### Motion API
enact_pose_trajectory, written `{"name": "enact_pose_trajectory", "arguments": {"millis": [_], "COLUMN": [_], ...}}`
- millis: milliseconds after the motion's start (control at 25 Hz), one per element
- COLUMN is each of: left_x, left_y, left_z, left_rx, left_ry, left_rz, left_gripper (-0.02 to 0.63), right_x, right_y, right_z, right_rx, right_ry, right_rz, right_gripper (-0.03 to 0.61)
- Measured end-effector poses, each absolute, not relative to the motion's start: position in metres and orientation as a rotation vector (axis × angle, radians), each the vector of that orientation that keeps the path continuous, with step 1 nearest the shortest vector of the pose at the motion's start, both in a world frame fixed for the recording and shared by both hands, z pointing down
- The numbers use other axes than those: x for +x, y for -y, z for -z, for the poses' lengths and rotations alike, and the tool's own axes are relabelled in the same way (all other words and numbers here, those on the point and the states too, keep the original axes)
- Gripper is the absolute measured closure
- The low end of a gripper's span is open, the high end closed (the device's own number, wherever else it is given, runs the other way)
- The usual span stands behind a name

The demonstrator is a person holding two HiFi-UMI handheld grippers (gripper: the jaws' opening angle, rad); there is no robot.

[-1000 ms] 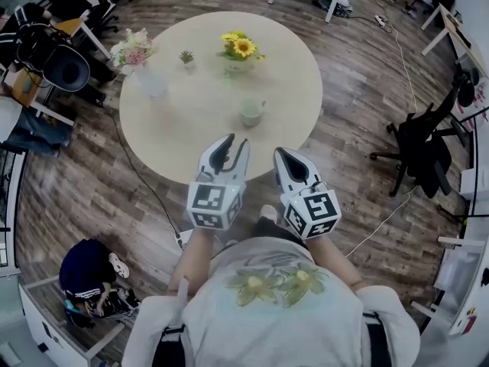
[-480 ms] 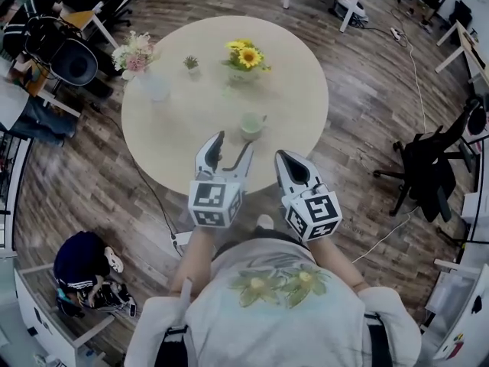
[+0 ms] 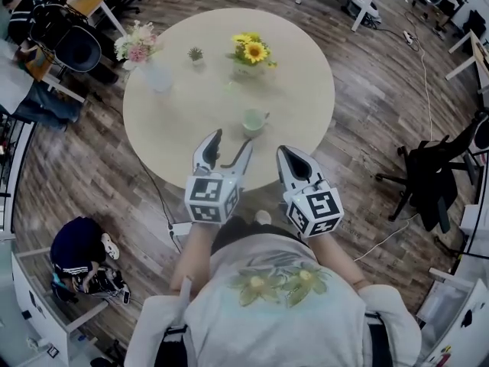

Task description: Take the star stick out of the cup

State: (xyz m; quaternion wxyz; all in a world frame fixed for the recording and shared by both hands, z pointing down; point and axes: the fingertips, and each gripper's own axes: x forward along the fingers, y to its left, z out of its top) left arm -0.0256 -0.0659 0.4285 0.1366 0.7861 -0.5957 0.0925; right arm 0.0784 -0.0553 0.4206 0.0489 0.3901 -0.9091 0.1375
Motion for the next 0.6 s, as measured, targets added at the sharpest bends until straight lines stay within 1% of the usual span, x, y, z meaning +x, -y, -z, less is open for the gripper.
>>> {"name": "enact_pose_trajectory", "arguments": {"millis": [320,600], "left_x": [-0.034,-0.043], "left_y": [0.064,0.084], "left_z": [-0.436,-0.441], "left_rx": [2.252,2.252], "left_ry": [1.712,1.678], "left_rz": [-0.248,-0.261], "left_gripper": [0.336,0.336], "right_x": [0.067,0.062], "right_y": [0.053,0.064], "right_z": [-0.425,-0.428], "right_rx": [1.168,1.196], "right_ry": [2.766,2.735], "right_rz": [-0.433,-0.437], "right_gripper": [0.562,0.562]}}
